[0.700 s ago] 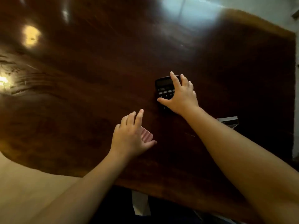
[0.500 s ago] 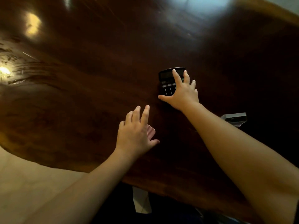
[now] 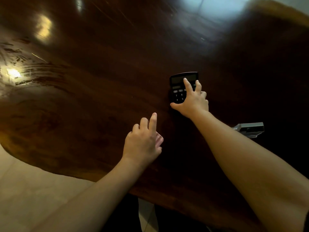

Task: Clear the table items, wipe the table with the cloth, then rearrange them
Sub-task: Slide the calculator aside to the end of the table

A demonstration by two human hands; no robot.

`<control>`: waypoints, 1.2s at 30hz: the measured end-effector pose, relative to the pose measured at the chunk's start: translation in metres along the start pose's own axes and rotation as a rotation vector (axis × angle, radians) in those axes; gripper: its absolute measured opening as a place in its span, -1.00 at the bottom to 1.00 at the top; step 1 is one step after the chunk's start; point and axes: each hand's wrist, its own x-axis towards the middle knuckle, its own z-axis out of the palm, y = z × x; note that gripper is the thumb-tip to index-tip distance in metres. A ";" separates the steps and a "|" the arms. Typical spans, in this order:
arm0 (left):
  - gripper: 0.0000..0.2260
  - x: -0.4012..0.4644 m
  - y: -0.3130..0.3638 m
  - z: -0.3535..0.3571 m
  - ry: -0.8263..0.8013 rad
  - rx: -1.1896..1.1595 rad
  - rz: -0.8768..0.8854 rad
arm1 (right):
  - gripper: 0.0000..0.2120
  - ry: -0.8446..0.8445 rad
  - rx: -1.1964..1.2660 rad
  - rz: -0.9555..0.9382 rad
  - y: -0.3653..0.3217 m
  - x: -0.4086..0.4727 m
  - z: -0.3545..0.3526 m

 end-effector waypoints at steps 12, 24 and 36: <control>0.06 -0.007 -0.029 -0.025 0.057 -0.078 -0.102 | 0.02 0.022 0.098 -0.063 -0.007 -0.020 -0.004; 0.05 0.001 -0.151 -0.085 0.108 -0.043 -0.211 | 0.00 0.079 0.107 -0.227 -0.095 -0.064 -0.015; -0.05 -0.030 -0.329 -0.119 0.196 -0.057 -0.434 | 0.03 -0.016 0.080 -0.428 -0.281 -0.073 0.017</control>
